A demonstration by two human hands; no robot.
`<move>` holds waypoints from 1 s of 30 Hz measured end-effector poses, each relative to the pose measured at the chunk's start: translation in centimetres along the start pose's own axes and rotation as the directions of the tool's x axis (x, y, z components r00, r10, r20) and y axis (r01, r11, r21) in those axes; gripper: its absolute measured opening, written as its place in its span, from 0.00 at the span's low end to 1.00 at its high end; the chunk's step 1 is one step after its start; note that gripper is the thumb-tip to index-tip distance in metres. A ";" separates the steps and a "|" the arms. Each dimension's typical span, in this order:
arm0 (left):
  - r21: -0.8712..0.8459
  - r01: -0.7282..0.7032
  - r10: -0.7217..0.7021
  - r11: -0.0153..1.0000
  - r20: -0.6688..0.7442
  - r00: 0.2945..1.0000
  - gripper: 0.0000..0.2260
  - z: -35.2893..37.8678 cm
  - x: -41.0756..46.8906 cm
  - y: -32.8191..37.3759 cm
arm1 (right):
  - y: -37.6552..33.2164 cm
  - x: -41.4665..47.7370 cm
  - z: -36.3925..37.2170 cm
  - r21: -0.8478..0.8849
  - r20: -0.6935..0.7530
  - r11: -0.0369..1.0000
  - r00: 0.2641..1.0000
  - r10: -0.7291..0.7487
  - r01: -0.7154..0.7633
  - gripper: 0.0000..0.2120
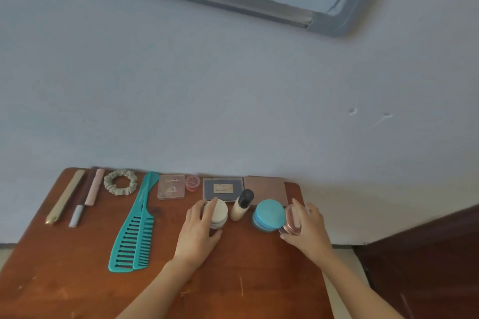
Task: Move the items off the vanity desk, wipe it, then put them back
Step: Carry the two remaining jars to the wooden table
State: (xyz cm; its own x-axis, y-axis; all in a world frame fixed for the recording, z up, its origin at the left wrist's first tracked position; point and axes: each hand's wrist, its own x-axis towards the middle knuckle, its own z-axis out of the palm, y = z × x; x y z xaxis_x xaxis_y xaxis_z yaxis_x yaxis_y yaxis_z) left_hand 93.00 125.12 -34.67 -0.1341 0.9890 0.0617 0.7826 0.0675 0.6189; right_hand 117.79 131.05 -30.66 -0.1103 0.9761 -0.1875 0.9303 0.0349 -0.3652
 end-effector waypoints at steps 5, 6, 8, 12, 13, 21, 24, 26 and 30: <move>0.112 -0.129 0.138 0.985 -0.086 0.987 0.34 -0.4 -1.5 0.4 | 0.5 -3.3 -0.8 -0.021 -0.066 0.999 0.997 0.031 -0.033 0.38; 0.122 -0.170 0.183 0.978 -0.105 0.978 0.31 -0.5 -1.5 0.9 | 0.8 -4.0 -0.9 -0.036 -0.069 0.998 0.997 0.046 -0.049 0.38; 0.157 -0.255 0.276 0.954 -0.131 0.952 0.24 -0.4 -1.3 2.2 | 1.4 -5.5 -1.1 -0.061 -0.089 0.995 0.993 0.071 -0.077 0.38; 0.133 -0.417 0.427 0.899 -0.062 0.902 0.21 0.8 -1.8 5.6 | 3.0 -10.4 -1.7 -0.019 -0.131 0.984 0.976 0.173 -0.177 0.35; 0.112 -0.458 0.465 0.882 -0.045 0.884 0.19 1.3 -2.4 6.6 | 3.6 -12.1 -1.8 -0.011 -0.138 0.980 0.971 0.196 -0.200 0.35; 0.010 -0.795 0.790 0.607 0.104 0.604 0.19 4.5 -10.3 16.4 | 8.5 -30.0 -3.4 -0.010 -0.296 0.875 0.837 0.460 -0.484 0.32; -0.059 -0.906 0.899 0.419 0.167 0.405 0.21 6.0 -15.9 19.4 | 9.2 -38.9 -2.1 -0.050 -0.318 0.783 0.753 0.576 -0.620 0.33; -0.085 -0.949 0.926 0.304 0.262 0.273 0.22 6.6 -20.6 21.5 | 9.6 -45.1 -0.7 -0.116 -0.379 0.708 0.690 0.616 -0.696 0.33; -0.219 -0.954 0.920 0.205 0.375 0.112 0.29 6.6 -31.0 25.2 | 8.7 -57.6 2.3 -0.128 -0.430 0.525 0.525 0.735 -0.841 0.23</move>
State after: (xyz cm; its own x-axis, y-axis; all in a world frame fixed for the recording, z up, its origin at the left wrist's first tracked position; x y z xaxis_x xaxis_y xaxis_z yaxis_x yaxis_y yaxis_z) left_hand 120.92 96.98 -26.11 0.9332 0.2218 0.2828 0.1552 -0.9584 0.2396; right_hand 131.43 74.64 -25.15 0.7763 0.6299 0.0250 0.6264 -0.7752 0.0826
